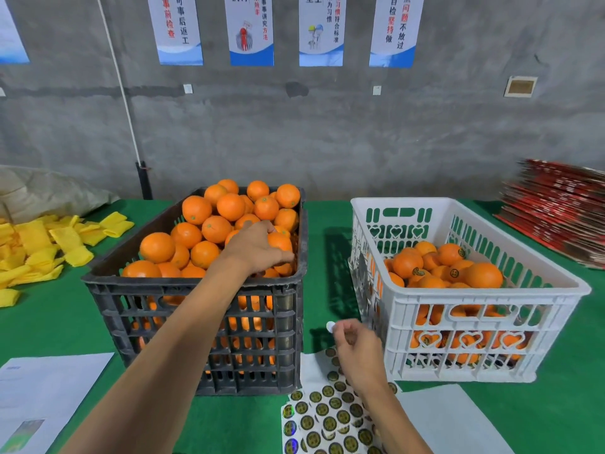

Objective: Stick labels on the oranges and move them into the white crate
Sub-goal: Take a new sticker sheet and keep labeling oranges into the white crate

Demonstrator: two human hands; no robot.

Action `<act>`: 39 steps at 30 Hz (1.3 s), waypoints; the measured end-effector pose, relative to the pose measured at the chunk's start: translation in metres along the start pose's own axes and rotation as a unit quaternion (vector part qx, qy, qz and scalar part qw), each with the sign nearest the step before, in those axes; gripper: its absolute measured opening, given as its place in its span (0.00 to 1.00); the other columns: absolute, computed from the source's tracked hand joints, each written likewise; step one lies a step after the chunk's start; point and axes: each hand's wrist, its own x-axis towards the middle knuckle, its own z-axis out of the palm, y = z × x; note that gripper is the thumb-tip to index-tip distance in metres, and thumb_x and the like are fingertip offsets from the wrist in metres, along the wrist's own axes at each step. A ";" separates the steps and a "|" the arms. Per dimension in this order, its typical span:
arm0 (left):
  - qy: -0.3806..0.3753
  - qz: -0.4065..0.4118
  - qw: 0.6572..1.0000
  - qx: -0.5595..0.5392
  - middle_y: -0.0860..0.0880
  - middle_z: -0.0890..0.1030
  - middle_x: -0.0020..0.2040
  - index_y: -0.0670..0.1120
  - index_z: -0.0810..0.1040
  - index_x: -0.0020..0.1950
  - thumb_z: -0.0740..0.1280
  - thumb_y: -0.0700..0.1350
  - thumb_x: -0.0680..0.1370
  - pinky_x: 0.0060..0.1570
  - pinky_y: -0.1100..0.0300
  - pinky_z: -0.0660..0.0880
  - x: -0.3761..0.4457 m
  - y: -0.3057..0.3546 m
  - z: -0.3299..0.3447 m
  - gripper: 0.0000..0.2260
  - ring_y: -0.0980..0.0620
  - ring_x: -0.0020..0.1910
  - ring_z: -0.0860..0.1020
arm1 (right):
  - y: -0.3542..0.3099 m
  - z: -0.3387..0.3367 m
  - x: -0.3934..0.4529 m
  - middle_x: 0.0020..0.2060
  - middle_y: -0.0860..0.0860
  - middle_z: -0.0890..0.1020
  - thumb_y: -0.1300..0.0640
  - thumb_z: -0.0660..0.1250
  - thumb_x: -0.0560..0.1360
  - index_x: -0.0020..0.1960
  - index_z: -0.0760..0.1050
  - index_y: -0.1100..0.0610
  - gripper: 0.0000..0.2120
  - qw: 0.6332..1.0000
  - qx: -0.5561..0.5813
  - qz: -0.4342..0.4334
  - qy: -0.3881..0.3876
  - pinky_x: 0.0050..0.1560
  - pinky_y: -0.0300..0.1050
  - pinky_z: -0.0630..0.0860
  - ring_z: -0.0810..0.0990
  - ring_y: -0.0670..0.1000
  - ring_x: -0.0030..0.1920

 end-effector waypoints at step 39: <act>0.052 0.308 0.933 -0.178 0.57 0.75 0.66 0.53 0.70 0.72 0.68 0.44 0.79 0.61 0.58 0.75 -0.045 0.122 0.041 0.21 0.62 0.61 0.75 | -0.138 -0.087 0.064 0.67 0.60 0.79 0.38 0.57 0.83 0.76 0.65 0.65 0.34 0.686 0.709 0.103 0.129 0.70 0.51 0.75 0.82 0.56 0.63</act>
